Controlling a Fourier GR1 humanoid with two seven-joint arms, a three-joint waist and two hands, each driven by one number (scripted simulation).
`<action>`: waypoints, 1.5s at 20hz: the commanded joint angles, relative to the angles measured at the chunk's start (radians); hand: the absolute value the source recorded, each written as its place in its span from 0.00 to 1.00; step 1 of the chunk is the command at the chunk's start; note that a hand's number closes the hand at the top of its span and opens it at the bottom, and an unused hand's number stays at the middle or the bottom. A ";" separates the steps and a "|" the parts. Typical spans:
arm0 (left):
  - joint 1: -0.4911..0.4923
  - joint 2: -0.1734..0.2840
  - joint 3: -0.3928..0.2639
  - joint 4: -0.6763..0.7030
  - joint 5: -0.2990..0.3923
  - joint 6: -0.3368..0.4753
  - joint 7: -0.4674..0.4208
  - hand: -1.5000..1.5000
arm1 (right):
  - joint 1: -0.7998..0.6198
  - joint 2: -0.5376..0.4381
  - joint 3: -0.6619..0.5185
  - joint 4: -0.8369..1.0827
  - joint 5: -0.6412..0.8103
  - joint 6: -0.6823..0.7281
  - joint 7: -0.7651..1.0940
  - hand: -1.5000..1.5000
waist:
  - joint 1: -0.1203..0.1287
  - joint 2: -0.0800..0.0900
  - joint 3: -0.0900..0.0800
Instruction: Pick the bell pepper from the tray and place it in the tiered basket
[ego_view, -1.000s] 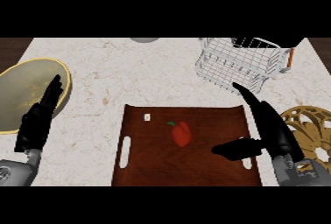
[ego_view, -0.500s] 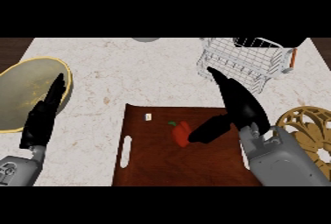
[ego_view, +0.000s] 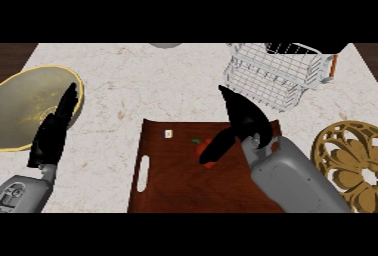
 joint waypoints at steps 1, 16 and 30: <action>-0.001 0.024 0.029 -0.011 0.011 -0.033 0.023 0.50 | 0.023 0.042 0.031 0.031 0.025 0.029 0.173 0.00 | -0.003 -0.002 0.001; 0.028 -0.016 0.053 -0.013 -0.028 -0.044 0.006 0.50 | 0.008 0.160 0.144 -0.018 0.209 0.080 0.296 0.00 | -0.009 -0.005 0.000; 0.004 -0.058 0.065 -0.013 -0.076 -0.048 0.022 0.50 | 0.072 0.189 0.064 0.145 0.268 0.078 0.158 0.00 | -0.003 0.001 0.001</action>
